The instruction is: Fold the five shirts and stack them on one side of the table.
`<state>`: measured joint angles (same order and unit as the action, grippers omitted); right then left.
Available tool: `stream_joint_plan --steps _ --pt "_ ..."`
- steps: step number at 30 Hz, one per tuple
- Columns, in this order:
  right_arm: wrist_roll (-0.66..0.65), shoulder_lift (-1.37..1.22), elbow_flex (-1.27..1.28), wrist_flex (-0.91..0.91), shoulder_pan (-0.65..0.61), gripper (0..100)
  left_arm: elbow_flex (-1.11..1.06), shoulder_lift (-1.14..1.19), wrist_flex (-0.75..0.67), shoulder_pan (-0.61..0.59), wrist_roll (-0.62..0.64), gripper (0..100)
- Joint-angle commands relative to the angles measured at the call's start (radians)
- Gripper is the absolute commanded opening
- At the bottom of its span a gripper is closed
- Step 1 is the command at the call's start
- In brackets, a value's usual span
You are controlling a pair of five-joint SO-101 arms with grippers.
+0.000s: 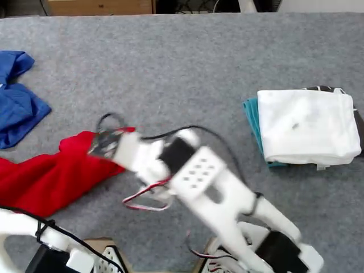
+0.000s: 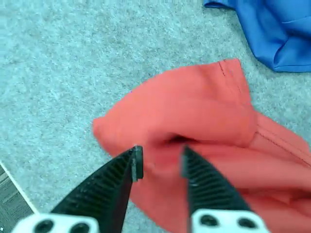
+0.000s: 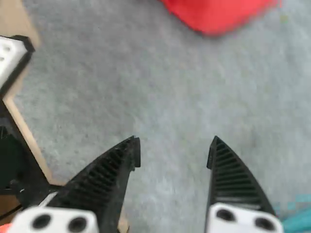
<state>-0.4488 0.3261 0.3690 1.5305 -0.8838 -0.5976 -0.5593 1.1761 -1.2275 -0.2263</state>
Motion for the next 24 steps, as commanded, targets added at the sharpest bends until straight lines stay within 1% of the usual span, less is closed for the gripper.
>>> stream_joint_plan --steps 1,4,6,10,12,15,16,18,24 --pt "0.006 -0.116 -0.051 -0.106 -0.066 24.1 0.010 -0.018 -0.015 -0.012 0.015 22" --pt "-0.015 -0.228 -0.047 -0.204 -0.089 24.1 0.012 -0.018 -0.023 -0.012 0.014 22" --pt "-0.020 -0.311 -0.051 -0.249 -0.100 23.8 -0.004 -0.018 -0.060 -0.012 0.014 22" --pt "-0.020 -0.467 -0.068 -0.285 -0.103 23.0 -0.041 -0.018 -0.138 -0.045 0.014 22" --pt "-0.020 -0.529 -0.094 -0.281 -0.100 17.1 -0.064 -0.018 -0.167 -0.065 0.014 20" --pt "-0.020 -0.578 -0.150 -0.264 -0.084 3.4 -0.097 -0.018 -0.206 -0.071 0.014 11" --pt "-0.020 -0.582 -0.171 -0.258 -0.075 1.0 -0.104 -0.018 -0.213 -0.070 0.011 8" --pt "-0.020 -0.576 -0.209 -0.222 -0.052 2.1 -0.101 -0.017 -0.213 -0.065 0.008 5" --pt "-0.020 -0.510 -0.420 -0.103 0.037 2.5 -0.062 -0.015 -0.213 -0.073 0.008 5"
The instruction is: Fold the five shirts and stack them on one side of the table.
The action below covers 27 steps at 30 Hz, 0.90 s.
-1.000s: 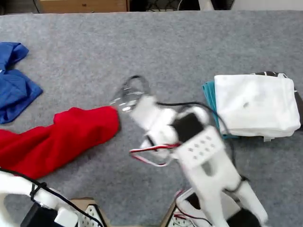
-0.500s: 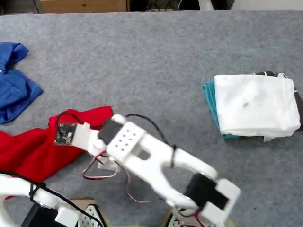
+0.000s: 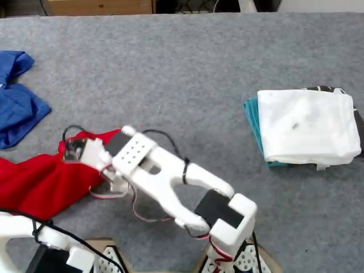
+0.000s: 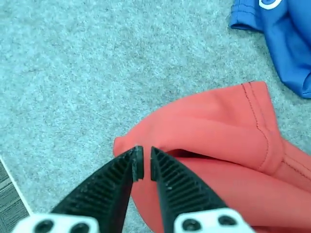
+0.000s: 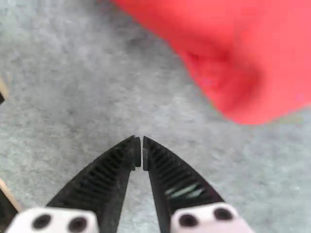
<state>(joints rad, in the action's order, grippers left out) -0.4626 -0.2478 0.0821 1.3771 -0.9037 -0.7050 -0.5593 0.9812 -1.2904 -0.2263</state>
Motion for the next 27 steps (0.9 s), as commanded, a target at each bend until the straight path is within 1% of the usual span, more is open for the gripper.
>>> stream_joint_plan --steps 1,4,5,7,10,11,12,14,16,17,18,19,20,22,23,25,27 --pt "-0.003 0.071 -0.179 0.066 0.069 2.5 0.051 -0.015 -0.018 -0.013 0.008 5" --pt "-0.005 0.070 -0.294 0.078 0.080 3.4 0.059 0.023 -0.020 -0.012 0.008 5" --pt "0.000 0.056 -0.326 0.078 0.077 6.0 0.065 0.055 -0.029 -0.010 0.011 5" --pt "0.005 0.005 -0.383 0.083 0.061 16.2 0.087 0.152 -0.044 -0.010 0.012 9" --pt "0.054 -0.113 -0.450 0.075 0.046 32.6 0.156 0.331 -0.021 0.004 0.017 22" --pt "0.055 -0.162 -0.479 0.068 0.035 35.7 0.185 0.390 -0.006 0.007 0.026 26" --pt "0.055 -0.214 -0.507 0.060 0.028 37.4 0.216 0.451 0.009 0.019 0.043 27" --pt "0.055 -0.331 -0.559 0.026 0.026 37.8 0.274 0.565 0.038 0.044 0.044 25" --pt "0.057 -0.452 -0.619 0.011 0.034 37.6 0.332 0.658 0.071 0.071 0.018 22" --pt "0.057 -0.506 -0.654 0.020 0.043 36.0 0.364 0.694 0.091 0.082 0.012 18" --pt "0.057 -0.556 -0.696 0.040 0.052 32.5 0.397 0.718 0.110 0.091 0.011 12" --pt "0.057 -0.599 -0.745 0.072 0.063 27.1 0.426 0.740 0.129 0.097 0.009 6" --pt "0.057 -0.633 -0.799 0.109 0.078 20.2 0.452 0.755 0.144 0.104 0.009 2" --pt "0.055 -0.691 -0.915 0.166 0.103 5.3 0.490 0.767 0.170 0.110 0.014 5" --pt "0.055 -0.714 -0.977 0.193 0.121 0.5 0.504 0.766 0.176 0.113 0.014 3" --pt "0.060 -0.745 -1.098 0.269 0.157 3.2 0.529 0.760 0.181 0.119 0.014 3" --pt "0.058 -0.762 -1.228 0.339 0.190 1.0 0.544 0.749 0.181 0.139 0.014 3"
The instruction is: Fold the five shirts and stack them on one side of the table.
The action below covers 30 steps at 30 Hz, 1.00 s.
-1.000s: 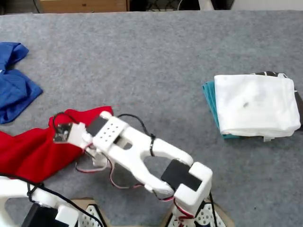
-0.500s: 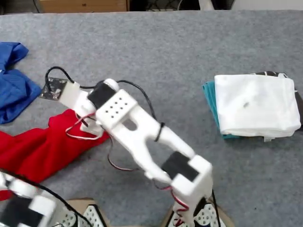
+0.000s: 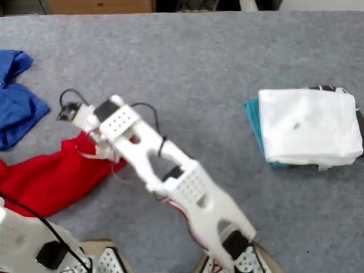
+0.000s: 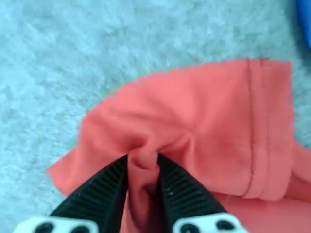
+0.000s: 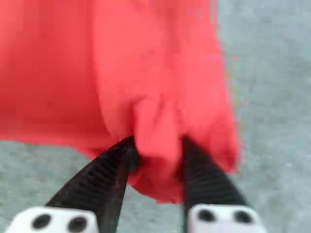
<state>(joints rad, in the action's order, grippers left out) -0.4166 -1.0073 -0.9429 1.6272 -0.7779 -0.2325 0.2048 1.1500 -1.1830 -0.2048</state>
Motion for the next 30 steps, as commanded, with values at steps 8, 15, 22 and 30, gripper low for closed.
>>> stream_joint_plan --steps 8,15,22,30 --pt "0.135 0.131 -0.435 0.141 0.259 1.2 0.145 -0.167 0.178 0.168 0.026 3" --pt "0.002 0.541 -0.005 0.141 0.371 1.2 0.300 -0.319 0.381 0.260 0.106 3" --pt "-0.327 0.952 0.644 0.133 0.423 1.3 0.260 -0.351 0.568 0.211 -0.029 3" --pt "-0.361 1.205 1.256 -0.097 0.411 17.8 0.018 -0.350 0.569 0.053 -0.562 3"
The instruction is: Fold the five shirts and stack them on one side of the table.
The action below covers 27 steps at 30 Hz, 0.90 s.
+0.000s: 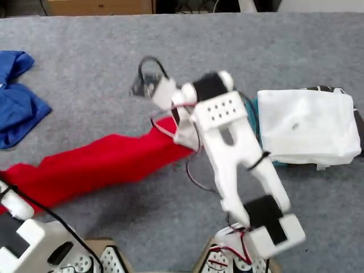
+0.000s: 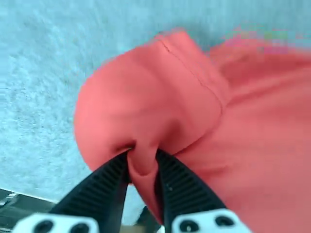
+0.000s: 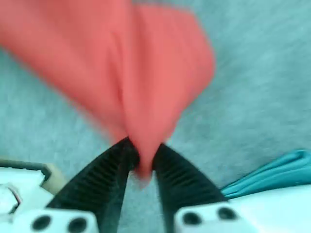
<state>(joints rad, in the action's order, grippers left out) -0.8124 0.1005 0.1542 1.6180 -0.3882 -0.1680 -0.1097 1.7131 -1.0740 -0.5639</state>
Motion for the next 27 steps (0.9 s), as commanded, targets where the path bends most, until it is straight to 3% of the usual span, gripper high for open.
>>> stream_joint_plan --steps 1,4,8,12,19,27 --pt "0.068 0.113 0.191 -0.115 0.023 21.7 -0.073 -0.034 0.008 -0.065 -0.258 3" --pt "0.124 0.151 0.223 -0.144 0.023 25.7 -0.140 -0.034 0.008 -0.073 -0.364 3" --pt "0.190 0.173 0.222 -0.141 0.025 25.8 -0.150 -0.038 0.009 -0.091 -0.361 11" --pt "0.362 0.150 0.231 -0.186 0.023 25.8 -0.101 -0.037 0.008 -0.142 -0.301 24" --pt "0.683 -0.081 0.262 -0.285 0.018 25.8 -0.007 -0.038 0.008 -0.165 -0.167 23" --pt "0.726 -0.236 0.206 -0.318 -0.015 25.8 0.008 -0.035 0.008 -0.163 -0.092 24"
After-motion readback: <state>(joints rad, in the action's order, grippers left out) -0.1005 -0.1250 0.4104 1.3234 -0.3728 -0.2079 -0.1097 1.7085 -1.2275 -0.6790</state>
